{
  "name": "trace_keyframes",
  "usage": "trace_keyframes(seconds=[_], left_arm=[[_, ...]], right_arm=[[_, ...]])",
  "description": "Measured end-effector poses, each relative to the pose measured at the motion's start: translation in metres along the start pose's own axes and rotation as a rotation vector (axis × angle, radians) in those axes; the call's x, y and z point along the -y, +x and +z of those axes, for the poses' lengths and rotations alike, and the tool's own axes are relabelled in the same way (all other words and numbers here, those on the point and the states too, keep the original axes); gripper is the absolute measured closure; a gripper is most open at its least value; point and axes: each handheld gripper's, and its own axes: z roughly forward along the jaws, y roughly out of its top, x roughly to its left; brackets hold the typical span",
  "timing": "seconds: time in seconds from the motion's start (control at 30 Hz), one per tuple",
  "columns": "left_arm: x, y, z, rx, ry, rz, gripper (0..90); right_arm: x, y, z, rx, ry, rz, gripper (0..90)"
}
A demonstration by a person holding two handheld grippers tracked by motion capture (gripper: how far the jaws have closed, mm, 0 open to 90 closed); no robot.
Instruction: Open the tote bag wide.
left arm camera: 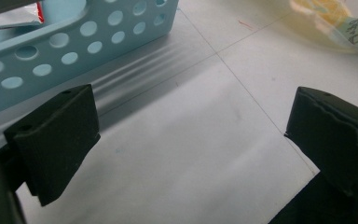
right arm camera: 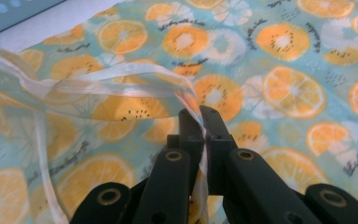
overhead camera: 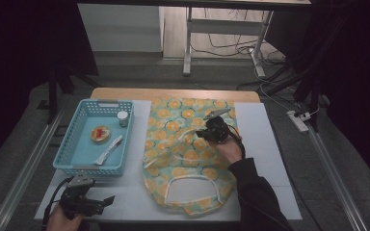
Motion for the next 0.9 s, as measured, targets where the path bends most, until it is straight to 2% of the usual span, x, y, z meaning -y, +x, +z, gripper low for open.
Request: trace_keyframes(seconds=[0.17, 0.37, 0.47, 0.5, 0.57, 0.6, 0.63, 0.67, 0.7, 0.73, 0.8, 0.9], left_arm=[[0.0, 0.0, 0.0, 0.0, 0.0, -0.001, 2.8], [0.0, 0.0, 0.0, -0.002, 0.001, 0.001, 2.9], [0.0, 0.0, 0.0, -0.001, 0.0, 0.003, 2.9], [0.0, -0.001, 0.0, -0.002, 0.0, 0.003, 3.0], [0.0, -0.001, 0.0, -0.003, -0.001, 0.006, 2.9], [0.0, -0.001, 0.0, -0.002, -0.001, 0.007, 3.0], [0.0, -0.001, 0.0, -0.002, -0.001, 0.008, 2.9], [0.0, -0.001, 0.0, -0.003, -0.001, 0.008, 2.9], [0.0, -0.001, 0.0, -0.002, -0.001, 0.008, 2.9], [0.0, -0.001, 0.0, -0.002, -0.001, 0.008, 2.9], [0.0, -0.001, 0.0, -0.002, -0.002, 0.009, 3.0], [0.0, -0.001, 0.0, -0.003, -0.001, 0.008, 2.9]], right_arm=[[-0.004, -0.009, 0.012, 0.011, -0.002, 0.004, 88.6], [0.004, -0.017, 0.029, 0.021, 0.038, 0.018, 88.5], [0.007, -0.016, 0.033, 0.02, 0.06, 0.01, 87.3], [0.009, -0.016, 0.036, 0.023, 0.074, 0.01, 82.5], [0.009, -0.015, 0.036, 0.028, 0.078, 0.008, 79.3], [0.008, -0.015, 0.035, 0.033, 0.069, 0.011, 76.1], [0.006, -0.014, 0.031, 0.033, 0.047, 0.012, 68.5], [0.006, -0.014, 0.031, 0.033, 0.047, 0.012, 68.5], [0.003, -0.014, 0.024, 0.034, 0.025, 0.023, 61.5], [0.003, -0.014, 0.024, 0.034, 0.025, 0.023, 61.5], [-0.001, -0.012, 0.016, 0.027, -0.003, 0.031, 54.0], [-0.003, -0.01, 0.011, 0.035, -0.007, 0.022, 49.4]])
